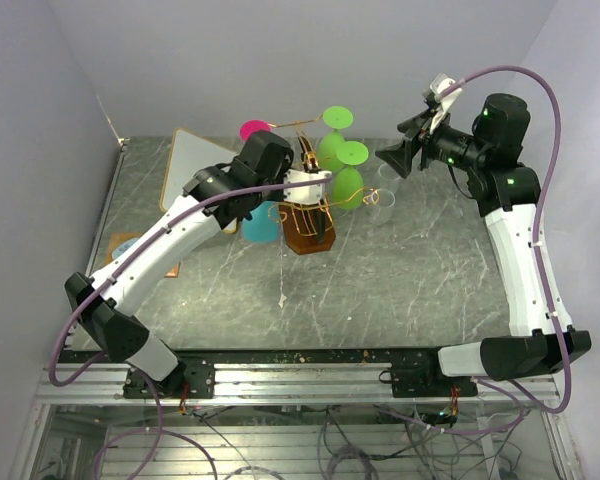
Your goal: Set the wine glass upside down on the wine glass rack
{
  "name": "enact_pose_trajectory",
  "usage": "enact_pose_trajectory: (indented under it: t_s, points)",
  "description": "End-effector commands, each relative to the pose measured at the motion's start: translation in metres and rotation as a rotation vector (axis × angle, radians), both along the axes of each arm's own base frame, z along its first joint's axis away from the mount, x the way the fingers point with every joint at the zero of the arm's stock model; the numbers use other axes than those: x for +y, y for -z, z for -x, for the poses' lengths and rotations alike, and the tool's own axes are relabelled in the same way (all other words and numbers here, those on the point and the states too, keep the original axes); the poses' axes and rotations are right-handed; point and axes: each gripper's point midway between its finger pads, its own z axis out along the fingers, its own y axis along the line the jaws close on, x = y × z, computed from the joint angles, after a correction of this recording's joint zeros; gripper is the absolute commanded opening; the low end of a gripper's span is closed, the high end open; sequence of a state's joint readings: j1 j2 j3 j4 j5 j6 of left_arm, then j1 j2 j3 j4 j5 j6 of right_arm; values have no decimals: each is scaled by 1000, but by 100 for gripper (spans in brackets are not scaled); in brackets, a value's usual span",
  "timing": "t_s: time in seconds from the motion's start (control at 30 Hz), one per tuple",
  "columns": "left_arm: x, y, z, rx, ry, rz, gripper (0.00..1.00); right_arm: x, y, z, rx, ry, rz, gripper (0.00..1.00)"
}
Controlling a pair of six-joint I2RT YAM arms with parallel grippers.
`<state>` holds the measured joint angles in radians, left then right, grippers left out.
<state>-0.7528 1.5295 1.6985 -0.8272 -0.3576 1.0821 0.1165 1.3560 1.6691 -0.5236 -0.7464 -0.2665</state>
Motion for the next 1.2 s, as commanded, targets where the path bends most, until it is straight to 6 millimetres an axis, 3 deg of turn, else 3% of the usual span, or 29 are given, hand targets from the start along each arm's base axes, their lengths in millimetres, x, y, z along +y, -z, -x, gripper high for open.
enact_pose_trajectory:
  t_s: [0.0,0.2,0.43,0.77,1.17]
  points:
    - [-15,-8,-7,-58,10,6,7,-3,-5,4,-18,-4,-14,74]
    - [-35,-9,-13,-83,35,25,7,-5,-3,5,-13,-2,-18,74]
    - [-43,-7,-28,-124,2,40,7,-7,-1,8,-13,-1,-18,74]
    - [-40,-2,-42,-153,-118,67,7,-9,-2,9,-15,0,-19,74]
    - [-19,4,-50,-153,-200,57,7,-10,-2,11,-13,-2,-23,74]
